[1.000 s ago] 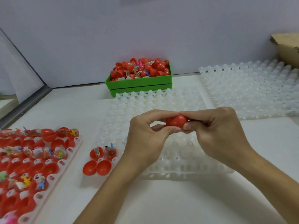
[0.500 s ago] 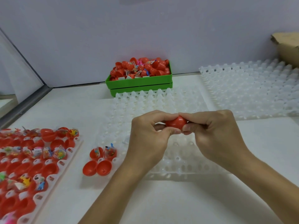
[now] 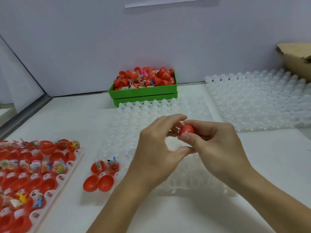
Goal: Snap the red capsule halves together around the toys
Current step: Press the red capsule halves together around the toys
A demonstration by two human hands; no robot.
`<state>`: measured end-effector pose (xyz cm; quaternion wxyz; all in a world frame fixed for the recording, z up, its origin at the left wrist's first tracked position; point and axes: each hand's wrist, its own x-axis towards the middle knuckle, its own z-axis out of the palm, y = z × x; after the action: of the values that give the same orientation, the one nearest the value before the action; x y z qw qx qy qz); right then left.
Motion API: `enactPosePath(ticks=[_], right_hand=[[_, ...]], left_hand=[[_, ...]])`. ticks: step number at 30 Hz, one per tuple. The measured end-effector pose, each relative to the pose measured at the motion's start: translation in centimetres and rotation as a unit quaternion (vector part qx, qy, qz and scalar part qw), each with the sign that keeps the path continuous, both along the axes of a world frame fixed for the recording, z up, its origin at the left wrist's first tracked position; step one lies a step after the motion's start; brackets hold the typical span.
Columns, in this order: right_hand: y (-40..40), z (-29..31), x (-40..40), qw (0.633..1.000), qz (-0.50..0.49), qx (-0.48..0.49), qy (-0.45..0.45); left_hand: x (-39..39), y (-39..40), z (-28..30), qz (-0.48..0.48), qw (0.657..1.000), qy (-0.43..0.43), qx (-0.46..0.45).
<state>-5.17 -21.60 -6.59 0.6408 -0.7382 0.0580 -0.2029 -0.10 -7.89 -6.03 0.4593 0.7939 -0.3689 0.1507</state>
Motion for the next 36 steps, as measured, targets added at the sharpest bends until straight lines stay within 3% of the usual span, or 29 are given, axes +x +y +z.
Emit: enactPosePath(ticks=[2,5,8,15,24,27,30,36], right_hand=[[-0.5,0.2,0.0,0.999,0.015,0.047,-0.013],[-0.5,0.4,-0.1,0.986,0.088,0.137,-0.040],[-0.2,0.3,-0.2,0.983,0.124,0.121,-0.058],[0.0,0.2,-0.1,0.991,0.118,0.028,-0.063],[-0.5,0.1,0.2,0.988,0.132,0.067,-0.036],[-0.7,0.3,0.3,0.989,0.128,0.071,-0.025],[-1.3,0.6,0.3,0.996,0.055,0.054,-0.041],[-1.4,0.0,0.3,0.994,0.007,-0.068,-0.082]], left_hand=[[0.5,0.6,0.5,-0.036,0.988,0.135,-0.066],[1.0,0.7,0.5,-0.112,0.923,0.329,-0.163],[0.5,-0.1,0.1,-0.179,0.868,0.411,-0.212],[0.2,-0.5,-0.7,-0.139,0.870,0.401,-0.253],[0.3,-0.7,-0.4,-0.147,0.858,0.427,-0.245],[0.3,-0.8,-0.1,-0.117,0.887,0.395,-0.208],[0.5,-0.4,0.1,-0.049,0.938,0.290,-0.183],[0.3,-0.1,0.3,-0.090,0.921,0.342,-0.164]])
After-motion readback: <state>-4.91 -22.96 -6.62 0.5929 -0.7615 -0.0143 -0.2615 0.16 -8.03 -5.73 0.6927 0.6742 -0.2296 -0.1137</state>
